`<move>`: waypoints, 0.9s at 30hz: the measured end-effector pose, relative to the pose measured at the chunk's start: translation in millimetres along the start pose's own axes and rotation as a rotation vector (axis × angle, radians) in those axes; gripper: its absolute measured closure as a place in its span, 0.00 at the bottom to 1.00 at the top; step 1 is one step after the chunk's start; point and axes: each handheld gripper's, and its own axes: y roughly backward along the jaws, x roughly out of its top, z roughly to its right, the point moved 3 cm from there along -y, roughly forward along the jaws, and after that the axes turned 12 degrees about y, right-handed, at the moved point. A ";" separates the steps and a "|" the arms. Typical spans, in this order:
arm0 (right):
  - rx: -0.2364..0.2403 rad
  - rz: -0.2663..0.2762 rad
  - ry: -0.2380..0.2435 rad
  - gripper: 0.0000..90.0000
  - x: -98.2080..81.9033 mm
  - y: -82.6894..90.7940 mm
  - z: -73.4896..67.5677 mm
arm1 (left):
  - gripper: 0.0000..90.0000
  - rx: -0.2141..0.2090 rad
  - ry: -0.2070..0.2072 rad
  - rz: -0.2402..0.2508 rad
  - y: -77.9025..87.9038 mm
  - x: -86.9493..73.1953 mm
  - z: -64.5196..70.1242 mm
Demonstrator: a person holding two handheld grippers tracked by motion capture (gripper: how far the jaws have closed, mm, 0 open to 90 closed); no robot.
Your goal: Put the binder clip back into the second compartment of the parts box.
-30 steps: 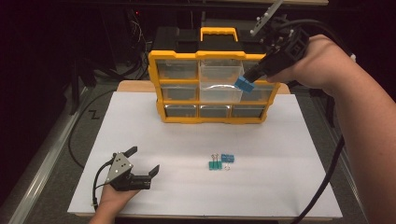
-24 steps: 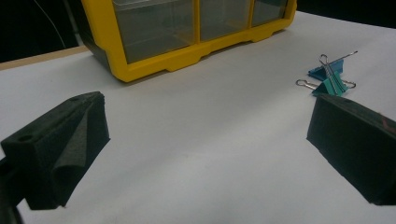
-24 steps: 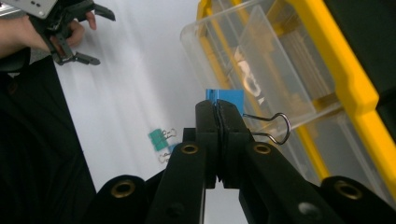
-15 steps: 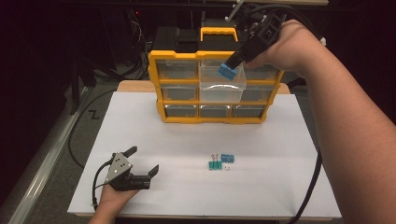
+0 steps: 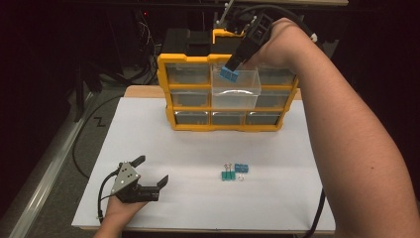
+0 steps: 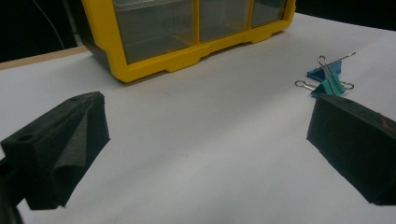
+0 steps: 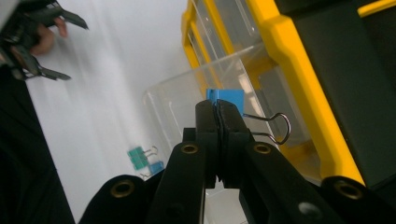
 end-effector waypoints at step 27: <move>0.001 0.024 -0.061 0.46 -29.7 8.2 -24.3 | 0.00 -0.011 0.015 0.000 -1.2 -0.6 -1.0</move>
